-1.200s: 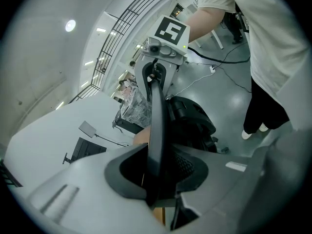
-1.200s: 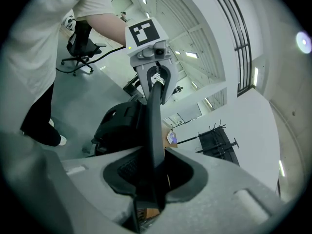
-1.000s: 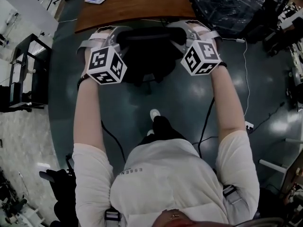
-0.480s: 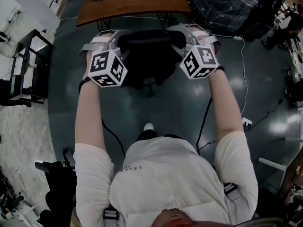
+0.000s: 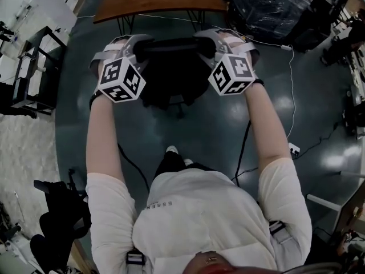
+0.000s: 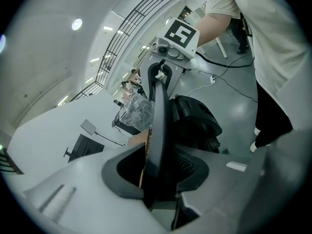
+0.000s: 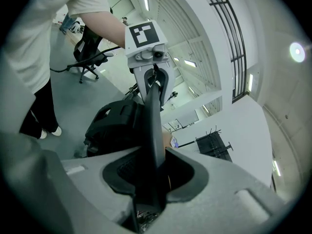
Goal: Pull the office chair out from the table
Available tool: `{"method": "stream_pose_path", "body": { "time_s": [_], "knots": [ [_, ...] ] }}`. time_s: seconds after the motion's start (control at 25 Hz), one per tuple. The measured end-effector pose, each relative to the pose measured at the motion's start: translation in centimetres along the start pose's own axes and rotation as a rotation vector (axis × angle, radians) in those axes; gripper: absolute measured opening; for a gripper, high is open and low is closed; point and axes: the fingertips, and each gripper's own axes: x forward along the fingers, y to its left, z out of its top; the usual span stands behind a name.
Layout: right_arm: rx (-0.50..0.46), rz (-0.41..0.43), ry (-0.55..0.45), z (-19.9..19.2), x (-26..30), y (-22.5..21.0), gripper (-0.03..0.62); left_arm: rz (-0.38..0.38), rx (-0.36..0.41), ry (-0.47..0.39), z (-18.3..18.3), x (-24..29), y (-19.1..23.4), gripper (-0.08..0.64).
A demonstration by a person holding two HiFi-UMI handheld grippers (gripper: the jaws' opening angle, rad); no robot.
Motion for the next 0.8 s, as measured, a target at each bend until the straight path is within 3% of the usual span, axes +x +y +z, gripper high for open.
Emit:
{"method": "stream_pose_path", "body": {
  "time_s": [0.32,0.36,0.44,0.48,0.56,0.64,0.72,0.8],
  "knots": [
    [0.0,-0.037,-0.022,0.9,-1.2,1.0,0.106,-0.012,-0.032,-0.012,0.5,-0.9,-1.0,0.146],
    [0.012,-0.046,-0.031,1.1,-1.5,1.0,0.114,-0.027,-0.057,-0.028,0.7,-1.1,-1.2,0.18],
    [0.06,-0.073,-0.059,1.5,-2.7,1.0,0.137,-0.054,-0.113,-0.067,1.3,-1.8,-1.7,0.32],
    [0.092,-0.098,-0.072,1.7,-3.6,1.0,0.138,-0.048,-0.132,-0.085,1.7,-2.4,-1.9,0.348],
    [0.143,-0.181,-0.088,2.1,-6.0,0.8,0.137,0.001,-0.152,-0.121,2.4,-4.2,-2.3,0.292],
    [0.188,-0.282,-0.103,2.7,-8.5,0.7,0.131,0.066,-0.184,-0.178,3.5,-6.5,-2.8,0.299],
    [0.248,-0.362,-0.128,3.8,-10.8,1.2,0.026,0.147,-0.257,-0.29,5.2,-9.2,-3.2,0.297],
    [0.319,-0.405,-0.138,5.2,-12.7,2.3,-0.008,0.242,-0.355,-0.439,7.4,-12.4,-3.3,0.258]
  ]
}}
